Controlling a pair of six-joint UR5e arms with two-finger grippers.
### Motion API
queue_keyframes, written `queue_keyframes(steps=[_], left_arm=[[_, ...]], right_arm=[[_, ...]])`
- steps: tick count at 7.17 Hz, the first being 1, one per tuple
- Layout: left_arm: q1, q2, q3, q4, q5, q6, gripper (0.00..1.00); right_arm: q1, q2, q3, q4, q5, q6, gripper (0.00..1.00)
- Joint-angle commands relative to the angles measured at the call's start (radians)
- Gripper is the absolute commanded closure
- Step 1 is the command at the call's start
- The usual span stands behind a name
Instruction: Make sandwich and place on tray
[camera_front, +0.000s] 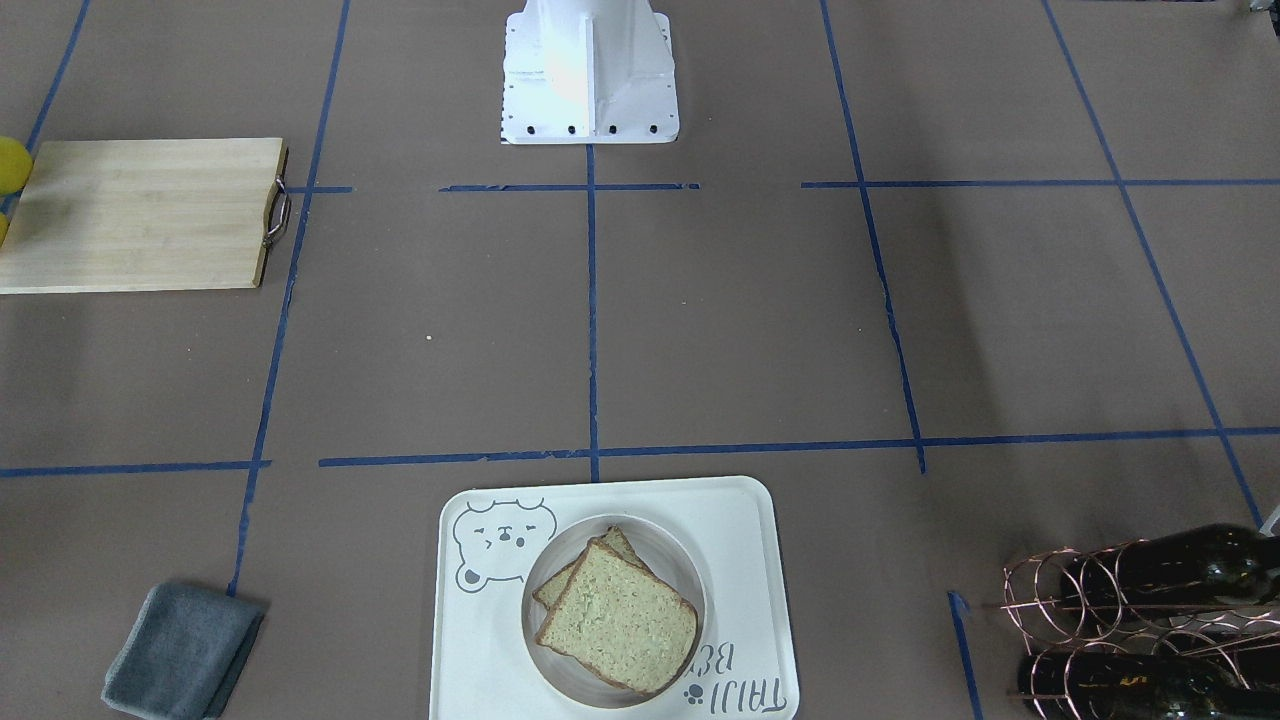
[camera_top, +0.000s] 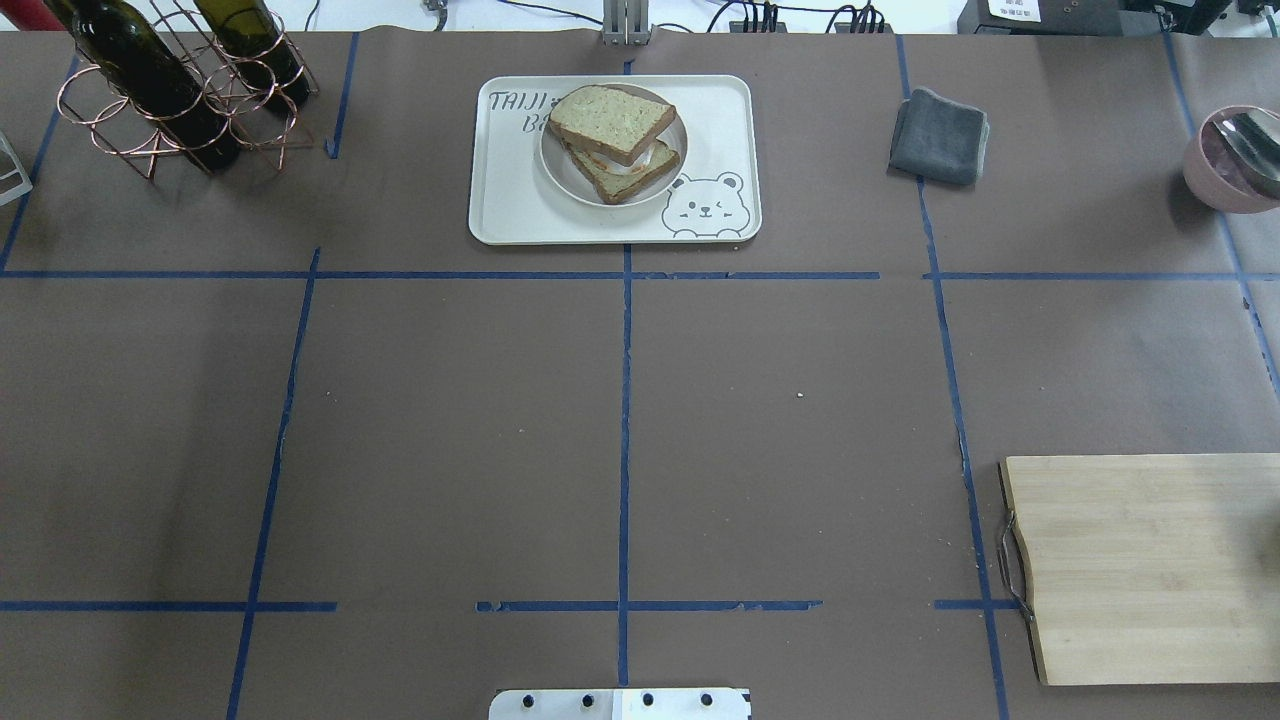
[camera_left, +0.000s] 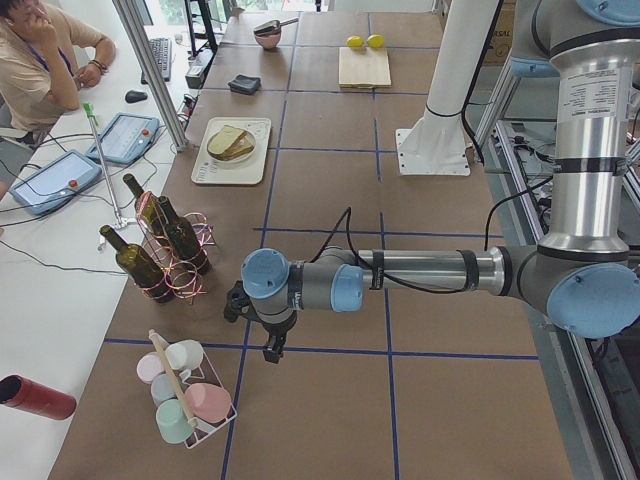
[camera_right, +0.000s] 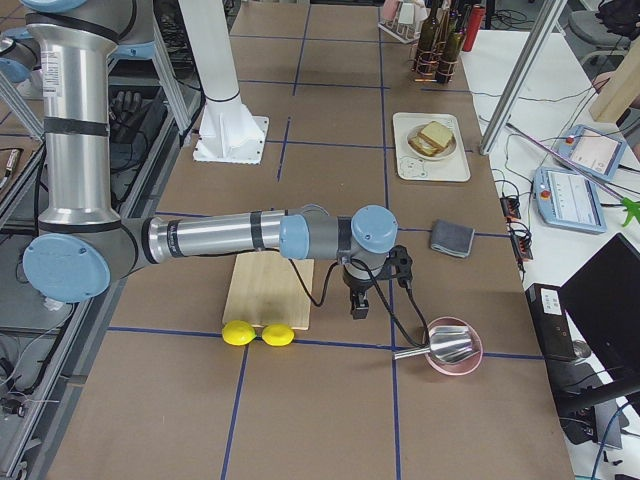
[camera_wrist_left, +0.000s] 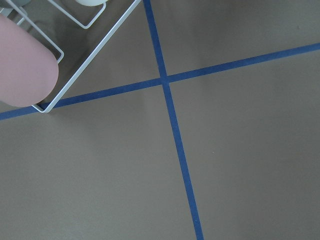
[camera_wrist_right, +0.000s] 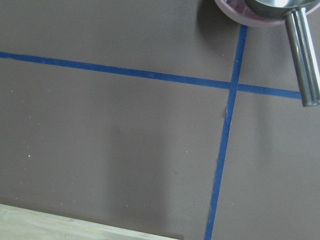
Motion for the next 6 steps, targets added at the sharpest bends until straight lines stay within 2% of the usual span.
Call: queue_keyframes(steps=[1, 6], left_arm=[[0.000, -0.007, 0.002, 0.019, 0.000, -0.003, 0.00], [0.000, -0.006, 0.002, 0.008, -0.003, 0.000, 0.00]], right_arm=[[-0.004, -0.003, 0.001, -0.001, 0.003, 0.001, 0.00], [-0.025, 0.002, 0.006, -0.001, 0.005, 0.000, 0.00]])
